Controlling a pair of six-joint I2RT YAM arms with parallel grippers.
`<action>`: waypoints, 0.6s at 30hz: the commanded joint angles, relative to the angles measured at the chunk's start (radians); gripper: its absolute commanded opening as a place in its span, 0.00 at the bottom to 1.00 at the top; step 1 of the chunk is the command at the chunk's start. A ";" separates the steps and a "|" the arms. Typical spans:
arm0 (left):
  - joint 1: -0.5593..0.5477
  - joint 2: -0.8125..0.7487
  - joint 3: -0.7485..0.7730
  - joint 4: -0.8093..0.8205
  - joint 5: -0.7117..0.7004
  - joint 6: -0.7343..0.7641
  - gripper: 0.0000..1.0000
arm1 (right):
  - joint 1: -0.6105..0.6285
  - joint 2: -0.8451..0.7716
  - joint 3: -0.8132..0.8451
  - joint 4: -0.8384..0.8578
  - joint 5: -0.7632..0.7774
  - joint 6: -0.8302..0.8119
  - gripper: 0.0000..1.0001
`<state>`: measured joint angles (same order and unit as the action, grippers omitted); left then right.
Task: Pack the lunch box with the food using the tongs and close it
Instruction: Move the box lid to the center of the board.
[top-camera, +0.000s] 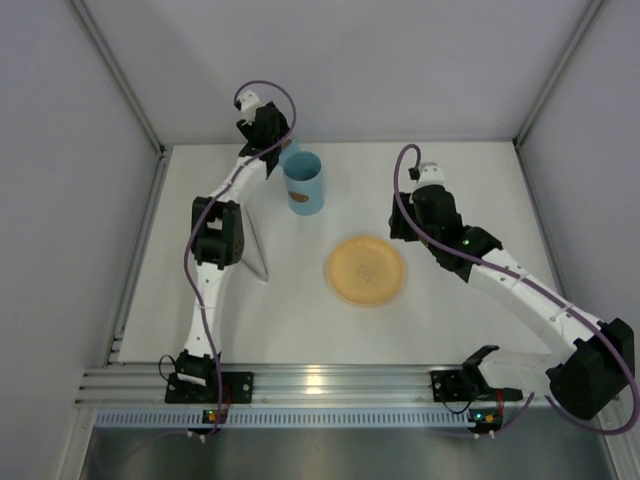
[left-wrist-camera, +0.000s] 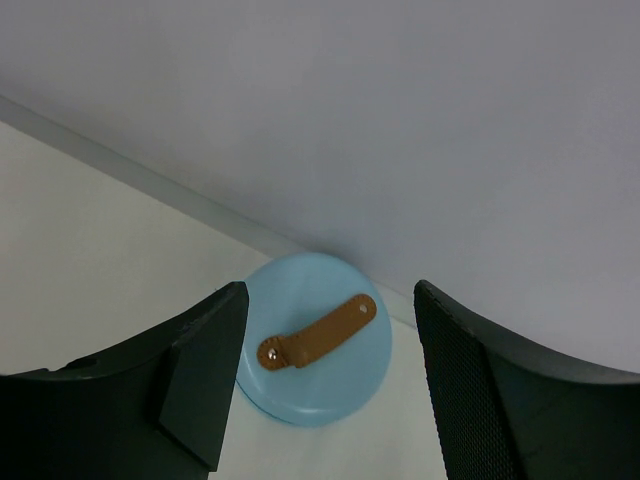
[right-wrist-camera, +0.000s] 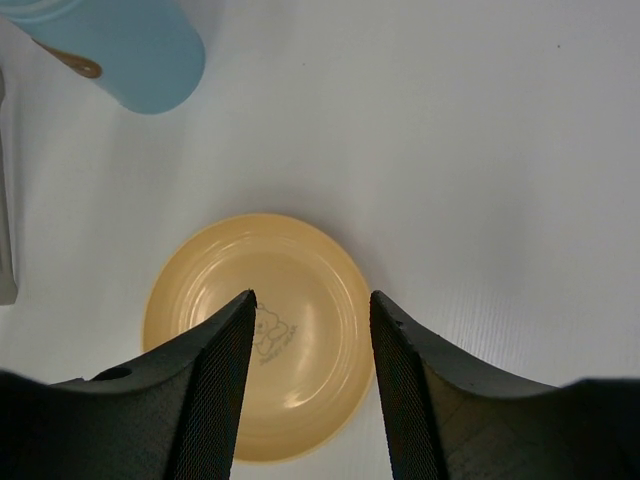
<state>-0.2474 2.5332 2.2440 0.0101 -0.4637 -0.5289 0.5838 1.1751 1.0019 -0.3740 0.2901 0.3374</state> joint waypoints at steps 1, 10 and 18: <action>0.016 0.042 0.078 0.079 0.042 -0.039 0.72 | -0.013 0.024 0.014 0.064 -0.008 0.006 0.49; 0.034 0.094 0.100 0.096 0.146 -0.008 0.70 | -0.013 0.061 0.011 0.084 -0.028 0.025 0.48; 0.037 0.118 0.101 0.079 0.169 0.024 0.69 | -0.015 0.072 -0.002 0.095 -0.037 0.026 0.48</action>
<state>-0.2173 2.6476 2.3062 0.0433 -0.3145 -0.5247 0.5838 1.2453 1.0016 -0.3599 0.2634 0.3523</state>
